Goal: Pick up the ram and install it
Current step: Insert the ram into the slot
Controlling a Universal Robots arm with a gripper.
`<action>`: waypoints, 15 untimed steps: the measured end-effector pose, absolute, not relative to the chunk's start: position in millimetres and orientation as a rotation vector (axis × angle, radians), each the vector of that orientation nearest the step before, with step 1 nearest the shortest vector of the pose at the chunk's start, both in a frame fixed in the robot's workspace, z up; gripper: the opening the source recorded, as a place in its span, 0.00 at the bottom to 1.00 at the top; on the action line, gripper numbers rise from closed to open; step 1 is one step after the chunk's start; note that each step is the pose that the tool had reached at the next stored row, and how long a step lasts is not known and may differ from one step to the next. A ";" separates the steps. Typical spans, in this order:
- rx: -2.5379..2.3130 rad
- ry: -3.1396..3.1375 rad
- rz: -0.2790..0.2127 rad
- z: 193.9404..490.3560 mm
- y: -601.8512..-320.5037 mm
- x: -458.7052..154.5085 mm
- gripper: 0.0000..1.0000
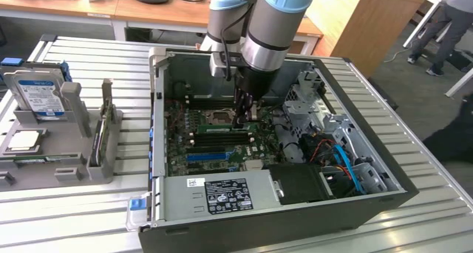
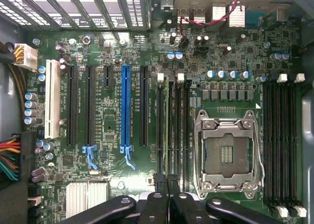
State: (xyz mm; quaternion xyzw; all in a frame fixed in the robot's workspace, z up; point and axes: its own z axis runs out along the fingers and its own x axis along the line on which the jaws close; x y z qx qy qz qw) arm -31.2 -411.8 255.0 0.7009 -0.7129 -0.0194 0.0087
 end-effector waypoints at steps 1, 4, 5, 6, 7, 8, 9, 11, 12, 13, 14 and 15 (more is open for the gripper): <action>2.190 -2.228 -0.061 254.9 -412.2 -31.3 0.11; 2.190 -2.228 -0.061 254.9 -412.4 -31.2 0.11; 2.190 -2.227 -0.061 255.0 -412.5 -31.2 0.11; 2.190 -2.227 -0.061 255.0 -412.5 -31.2 0.11; 2.190 -2.227 -0.061 255.0 -412.6 -31.2 0.11; 2.190 -2.227 -0.061 255.1 -413.0 -31.2 0.11; 2.190 -2.227 -0.061 255.0 -413.3 -31.2 0.11; 2.190 -2.227 -0.061 255.0 -413.3 -31.2 0.11; 2.190 -2.227 -0.061 255.0 -413.3 -31.2 0.11; 2.190 -2.227 -0.061 255.0 -413.3 -31.2 0.11; 2.190 -2.227 -0.061 255.0 -413.3 -31.2 0.11; 2.190 -2.227 -0.061 254.9 -413.4 -31.2 0.11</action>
